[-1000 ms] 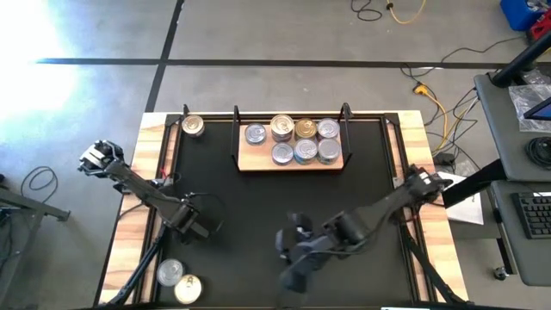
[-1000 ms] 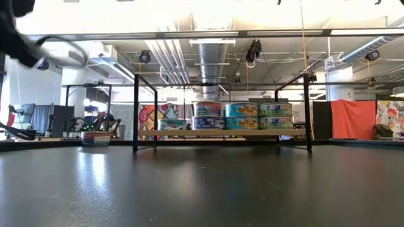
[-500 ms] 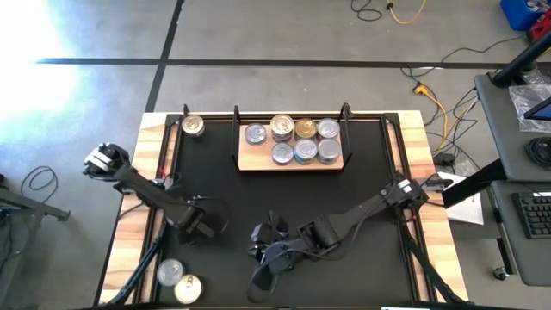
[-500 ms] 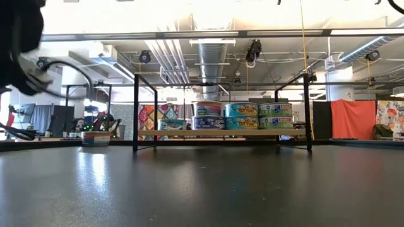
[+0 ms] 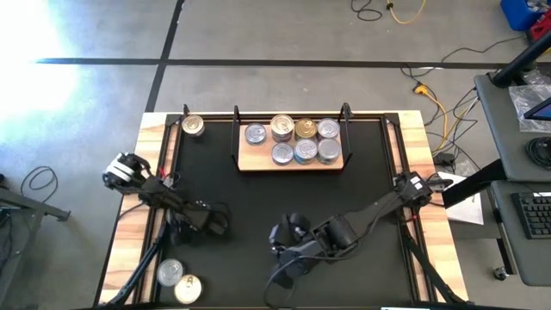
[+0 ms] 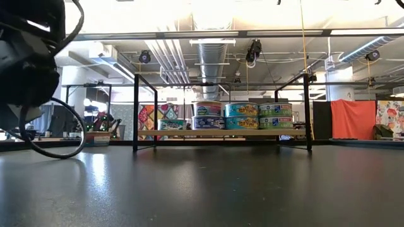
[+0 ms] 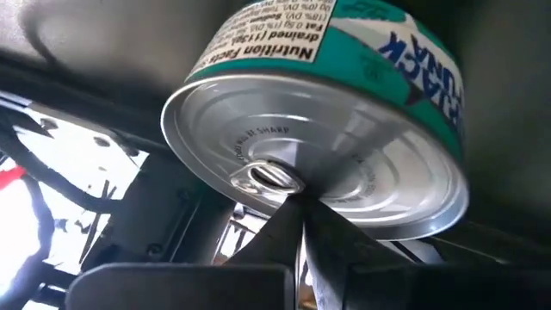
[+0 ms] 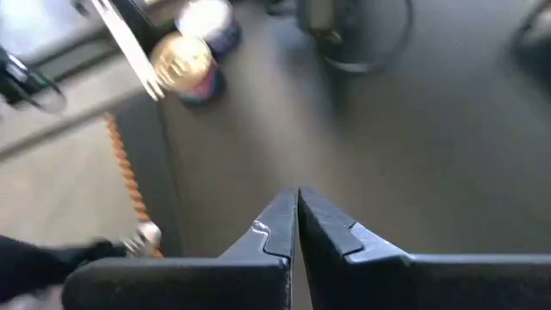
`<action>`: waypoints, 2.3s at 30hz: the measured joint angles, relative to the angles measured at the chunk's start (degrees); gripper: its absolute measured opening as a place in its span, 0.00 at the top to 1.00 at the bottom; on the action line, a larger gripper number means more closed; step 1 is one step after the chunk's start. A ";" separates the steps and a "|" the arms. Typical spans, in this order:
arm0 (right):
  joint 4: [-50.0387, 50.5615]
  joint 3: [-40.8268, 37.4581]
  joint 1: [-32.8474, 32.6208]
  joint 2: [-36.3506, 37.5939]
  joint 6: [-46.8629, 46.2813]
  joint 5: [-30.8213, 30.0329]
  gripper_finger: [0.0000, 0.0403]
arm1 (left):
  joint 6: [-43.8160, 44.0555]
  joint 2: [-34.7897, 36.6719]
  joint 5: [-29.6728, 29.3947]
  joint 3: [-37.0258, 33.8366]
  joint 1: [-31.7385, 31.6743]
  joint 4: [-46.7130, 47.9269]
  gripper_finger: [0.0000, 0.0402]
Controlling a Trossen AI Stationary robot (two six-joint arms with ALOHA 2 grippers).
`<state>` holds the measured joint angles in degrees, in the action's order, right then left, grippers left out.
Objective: Stack canned seafood by type on shelf
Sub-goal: Stack the green-blue tuna can on top of the other green-blue tuna can on the shelf
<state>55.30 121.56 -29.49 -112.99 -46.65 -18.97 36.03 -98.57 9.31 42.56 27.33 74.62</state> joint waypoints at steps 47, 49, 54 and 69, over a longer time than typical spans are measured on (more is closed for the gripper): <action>25.49 -45.53 -6.45 16.66 -7.39 14.64 0.72 | 8.78 4.16 -29.83 24.34 18.83 -36.83 0.29; 23.93 -47.51 -5.72 16.62 -7.37 15.40 0.71 | 10.95 5.94 -29.82 21.95 20.40 -36.65 0.27; 18.78 -51.57 -4.04 16.33 -8.11 19.26 0.73 | 15.13 10.01 -29.78 16.83 23.62 -38.30 0.26; 0.12 -51.18 0.51 9.05 -1.91 19.44 0.80 | 15.41 12.49 -29.76 14.49 24.88 -37.77 0.26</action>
<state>55.42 70.38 -28.98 -103.94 -48.57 0.47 51.44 -86.08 -20.45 57.06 52.21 36.86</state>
